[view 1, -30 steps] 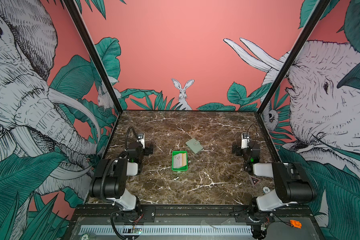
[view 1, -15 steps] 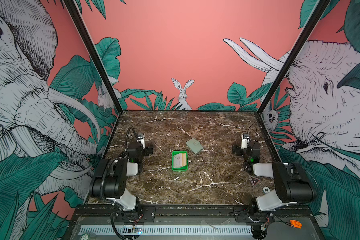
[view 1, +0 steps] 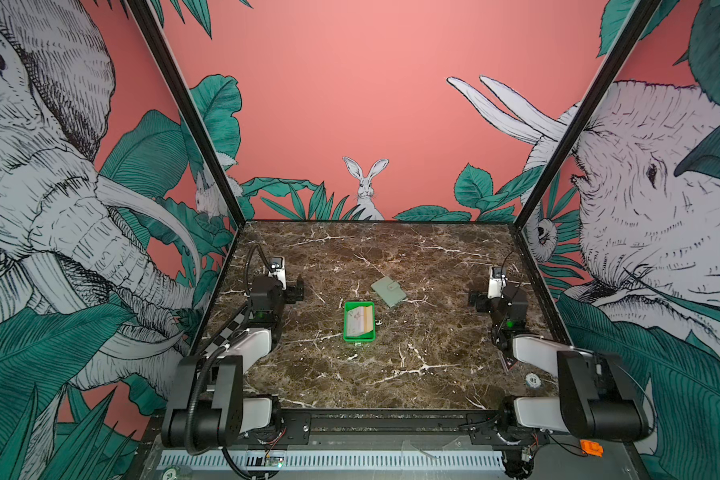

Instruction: Put the credit cards into the card holder

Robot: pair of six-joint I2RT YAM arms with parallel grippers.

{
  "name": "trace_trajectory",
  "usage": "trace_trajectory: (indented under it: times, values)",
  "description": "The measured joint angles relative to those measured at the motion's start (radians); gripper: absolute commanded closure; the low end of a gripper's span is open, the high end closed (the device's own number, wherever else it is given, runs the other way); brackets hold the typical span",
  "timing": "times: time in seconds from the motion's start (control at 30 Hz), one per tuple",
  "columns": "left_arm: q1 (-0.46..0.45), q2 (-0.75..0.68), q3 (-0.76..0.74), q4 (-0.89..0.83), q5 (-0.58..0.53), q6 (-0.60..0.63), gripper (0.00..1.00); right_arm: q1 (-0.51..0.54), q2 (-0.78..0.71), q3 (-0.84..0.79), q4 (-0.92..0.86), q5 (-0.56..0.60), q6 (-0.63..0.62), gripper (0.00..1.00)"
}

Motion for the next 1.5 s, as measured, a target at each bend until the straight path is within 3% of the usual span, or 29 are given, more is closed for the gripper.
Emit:
trace_trajectory:
  times: [0.33,0.63,0.83,1.07,1.5]
  values:
    - [-0.143,-0.2,0.124,-0.386,-0.008,-0.171,0.01,0.027,-0.317,0.049,-0.353,-0.01,0.16,0.02]
    - [-0.275,-0.213,0.204,-0.654,0.037,-0.349,0.01,0.15,-0.409,0.194,-0.681,0.048,0.314,0.02]
    - [-0.377,-0.177,0.238,-0.748,0.066,-0.467,0.01,0.283,-0.348,0.274,-0.784,0.02,0.346,0.03]
    - [-0.481,-0.086,0.247,-0.753,0.106,-0.597,0.01,0.417,-0.161,0.36,-0.806,-0.018,0.365,0.03]
    - [-0.507,-0.035,0.247,-0.775,0.196,-0.695,0.08,0.536,0.207,0.605,-0.816,-0.076,0.369,0.07]
